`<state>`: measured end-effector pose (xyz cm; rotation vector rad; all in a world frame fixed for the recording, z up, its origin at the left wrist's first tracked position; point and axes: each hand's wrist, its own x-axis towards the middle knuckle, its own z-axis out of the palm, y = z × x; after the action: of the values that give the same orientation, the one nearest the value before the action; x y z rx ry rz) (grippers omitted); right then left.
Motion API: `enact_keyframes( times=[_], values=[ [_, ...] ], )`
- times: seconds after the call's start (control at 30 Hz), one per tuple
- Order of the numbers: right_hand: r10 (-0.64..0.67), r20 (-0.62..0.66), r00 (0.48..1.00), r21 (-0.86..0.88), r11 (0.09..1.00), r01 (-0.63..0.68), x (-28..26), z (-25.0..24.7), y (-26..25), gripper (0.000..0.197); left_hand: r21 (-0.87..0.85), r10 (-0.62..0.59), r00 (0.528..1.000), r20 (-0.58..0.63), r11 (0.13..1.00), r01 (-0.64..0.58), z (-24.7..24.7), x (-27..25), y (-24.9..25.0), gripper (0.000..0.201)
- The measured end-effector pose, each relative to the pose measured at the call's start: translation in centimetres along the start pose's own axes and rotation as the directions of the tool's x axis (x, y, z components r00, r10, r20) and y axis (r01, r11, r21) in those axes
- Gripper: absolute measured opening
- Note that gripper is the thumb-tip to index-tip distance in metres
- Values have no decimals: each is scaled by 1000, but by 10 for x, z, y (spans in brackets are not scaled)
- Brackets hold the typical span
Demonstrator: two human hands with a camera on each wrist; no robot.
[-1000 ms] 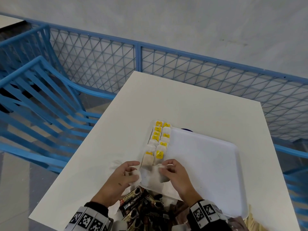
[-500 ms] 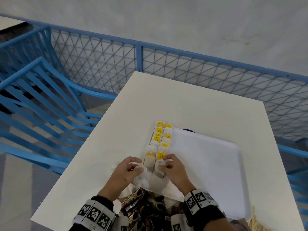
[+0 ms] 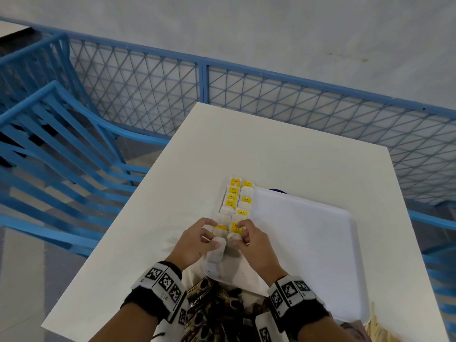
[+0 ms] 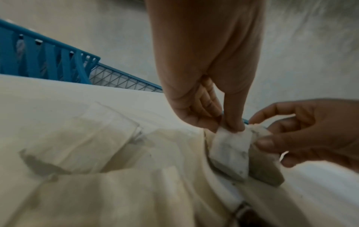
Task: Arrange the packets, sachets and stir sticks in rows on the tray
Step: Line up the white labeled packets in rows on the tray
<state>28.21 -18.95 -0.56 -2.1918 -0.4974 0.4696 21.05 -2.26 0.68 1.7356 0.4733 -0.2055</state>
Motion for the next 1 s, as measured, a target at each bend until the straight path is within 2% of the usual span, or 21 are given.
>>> enact_keyframes(
  times=[0.13, 0.3, 0.37, 0.47, 0.57, 0.67, 0.73, 0.83, 0.9, 1.0],
  values=[
    [-4, -4, 1000, -17, 1000, 4, 2, 2, 0, 29, 207, 101, 995, 9, 973, -101, -2, 9, -3, 36],
    [3, -29, 1000, -100, 995, -6, 1, 1, 2, 37, 403, 155, 987, -36, 906, -127, -3, 8, -5, 36],
    [-39, -73, 997, -147, 989, 28, -2, 1, 1, 35, 436, 194, 977, -94, 890, -135, -8, 3, -5, 37],
    [-126, -135, 983, -166, 981, 103, -8, 3, -3, 22, 434, 231, 953, -196, 892, -127, -24, -10, -7, 28],
    [-204, -67, 977, -173, 966, 190, -16, 15, -11, 14, 412, 224, 941, -254, 905, -104, -43, -34, -13, 33],
    [-264, 81, 961, -165, 948, 274, -25, 31, -23, 16, 469, 192, 946, -260, 882, -50, -62, -65, -29, 45],
    [-296, 179, 938, -180, 928, 327, -29, 40, -32, 20, 534, 141, 950, -279, 845, 31, -74, -84, -43, 49],
    [-281, 319, 905, -276, 886, 372, -29, 53, -42, 31, 570, -108, 963, -245, 788, 233, -82, -109, -56, 57],
    [-243, 390, 888, -384, 834, 397, -29, 64, -45, 39, 599, -223, 959, -175, 748, 284, -79, -119, -60, 68],
    [-169, 433, 885, -517, 758, 398, -29, 77, -48, 46, 611, -204, 960, -193, 740, 281, -67, -120, -63, 66]
  ],
)
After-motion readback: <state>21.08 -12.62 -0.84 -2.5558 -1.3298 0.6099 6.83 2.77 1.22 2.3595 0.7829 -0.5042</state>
